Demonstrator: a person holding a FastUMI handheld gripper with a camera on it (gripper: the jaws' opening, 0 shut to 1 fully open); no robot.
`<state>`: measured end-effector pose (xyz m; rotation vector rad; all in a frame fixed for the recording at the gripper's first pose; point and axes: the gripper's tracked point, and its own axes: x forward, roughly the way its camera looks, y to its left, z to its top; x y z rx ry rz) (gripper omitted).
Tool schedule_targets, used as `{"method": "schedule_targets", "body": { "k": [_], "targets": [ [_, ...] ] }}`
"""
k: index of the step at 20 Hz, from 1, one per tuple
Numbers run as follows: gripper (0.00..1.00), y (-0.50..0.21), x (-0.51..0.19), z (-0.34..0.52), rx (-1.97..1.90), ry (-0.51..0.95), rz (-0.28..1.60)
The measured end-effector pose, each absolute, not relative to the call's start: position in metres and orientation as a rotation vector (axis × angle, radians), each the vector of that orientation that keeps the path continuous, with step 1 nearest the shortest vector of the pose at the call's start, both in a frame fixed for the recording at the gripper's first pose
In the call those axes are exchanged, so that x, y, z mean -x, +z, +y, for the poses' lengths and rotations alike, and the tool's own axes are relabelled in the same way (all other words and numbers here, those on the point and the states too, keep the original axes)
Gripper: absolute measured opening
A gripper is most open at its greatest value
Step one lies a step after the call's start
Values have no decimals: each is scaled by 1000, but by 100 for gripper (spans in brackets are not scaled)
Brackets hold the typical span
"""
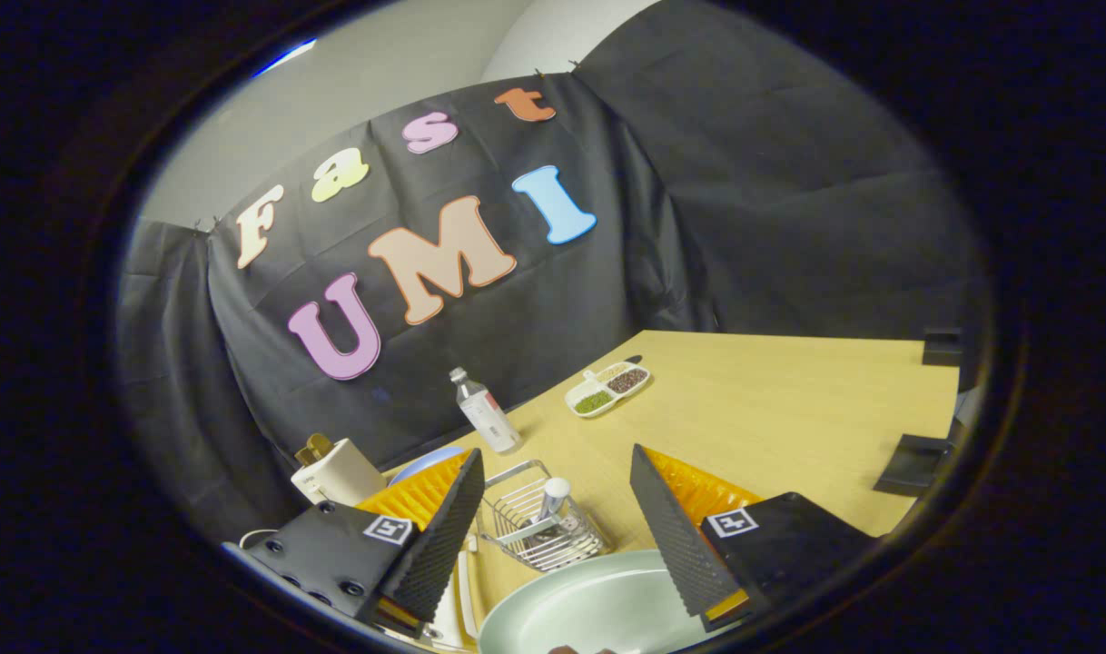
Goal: Take the plate from the dish rack, then take the spoon from the basket and place it into the plate.
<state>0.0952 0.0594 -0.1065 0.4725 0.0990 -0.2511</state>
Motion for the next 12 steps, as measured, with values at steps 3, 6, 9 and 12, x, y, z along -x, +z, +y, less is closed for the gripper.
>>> {"method": "schedule_targets", "body": {
  "k": [3, 6, 9, 12],
  "targets": [
    [90, -124, -111, 63, -513, -250, 113],
    [63, -134, -122, 55, -508, -278, 142],
    [37, -131, -129, 60, -518, -247, 138],
    [19, -123, -135, 67, -469, -224, 109]
  ]
}}
